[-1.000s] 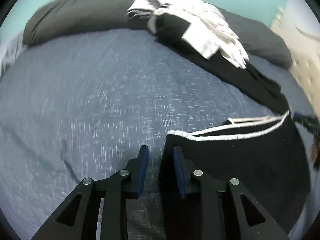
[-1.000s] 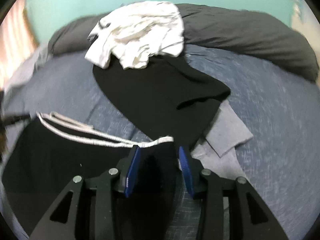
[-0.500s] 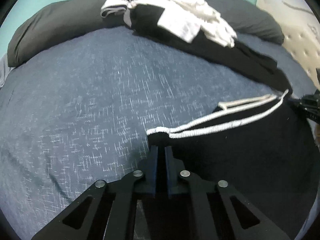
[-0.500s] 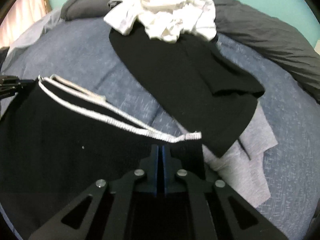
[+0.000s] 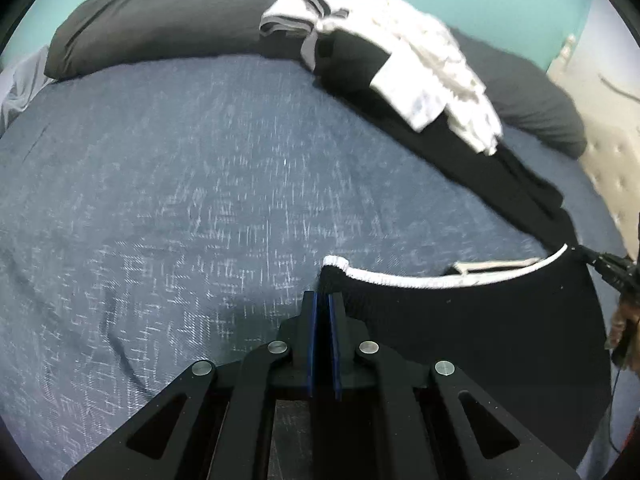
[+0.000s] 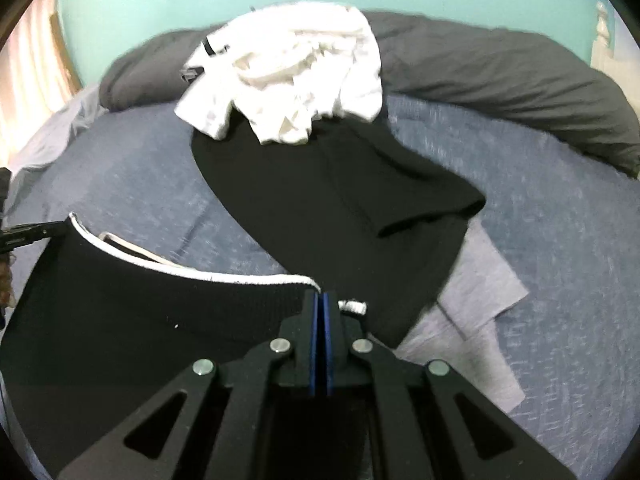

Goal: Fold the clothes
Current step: 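Lift the hem with both tools and fold it up toward the collar, then open both tools to release the folded hem, then pinch and straighten the folded edge with both tools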

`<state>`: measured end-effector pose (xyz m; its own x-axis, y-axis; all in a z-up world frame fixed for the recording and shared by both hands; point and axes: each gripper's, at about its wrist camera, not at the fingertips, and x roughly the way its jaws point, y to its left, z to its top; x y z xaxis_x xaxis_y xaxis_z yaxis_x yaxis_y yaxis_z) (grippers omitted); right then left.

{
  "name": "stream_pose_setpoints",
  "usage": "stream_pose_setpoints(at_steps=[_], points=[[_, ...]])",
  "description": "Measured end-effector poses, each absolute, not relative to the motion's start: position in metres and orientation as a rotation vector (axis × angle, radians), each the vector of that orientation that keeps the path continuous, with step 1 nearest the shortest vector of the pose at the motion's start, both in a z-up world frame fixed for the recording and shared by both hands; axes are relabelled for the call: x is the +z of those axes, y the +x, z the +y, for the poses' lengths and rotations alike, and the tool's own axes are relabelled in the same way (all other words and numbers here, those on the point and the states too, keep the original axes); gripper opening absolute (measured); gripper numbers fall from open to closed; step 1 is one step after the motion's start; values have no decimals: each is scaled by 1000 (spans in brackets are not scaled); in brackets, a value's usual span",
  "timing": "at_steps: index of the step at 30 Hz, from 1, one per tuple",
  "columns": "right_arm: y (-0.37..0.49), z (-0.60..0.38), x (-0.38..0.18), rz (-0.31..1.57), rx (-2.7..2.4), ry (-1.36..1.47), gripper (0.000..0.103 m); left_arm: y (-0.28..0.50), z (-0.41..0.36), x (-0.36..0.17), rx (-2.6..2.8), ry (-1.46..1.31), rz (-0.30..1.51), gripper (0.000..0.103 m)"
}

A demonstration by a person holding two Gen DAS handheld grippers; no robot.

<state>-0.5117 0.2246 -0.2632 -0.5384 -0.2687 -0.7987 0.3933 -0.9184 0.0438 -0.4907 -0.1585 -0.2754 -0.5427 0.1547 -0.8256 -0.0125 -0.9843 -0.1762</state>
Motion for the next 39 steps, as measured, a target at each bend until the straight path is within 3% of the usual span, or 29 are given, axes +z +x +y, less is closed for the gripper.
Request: stream_pose_setpoints(at_steps=[7,10,11,14,18,21,30,39], points=[[-518,225,-280,167,-2430,1365,4,-495,-151,-291,2656,-1533,-153,9],[-511,243,-270,70,-2452,1345,7,-489,-158,-285,2670,-1505,-195,18],[-508,249,-266,38,-2459,1337,9,-487,-161,-283,2670,-1503,-220,24],[-501,267,-256,-59,-2477,1315,34,-474,-173,-274,2655,-1506,-283,25],[-472,292,-247,-201,-2418,1331,35,-438,-181,-259,2602,-1492,-330,27],[-432,304,-247,-234,-2346,1346,35,-404,-183,-254,2557,-1480,-364,36],[-329,325,-260,-331,-2207,1409,37,-309,-175,-267,2455,-1496,-467,37],[-295,336,-278,-390,-2182,1441,36,-266,-174,-287,2424,-1501,-529,41]])
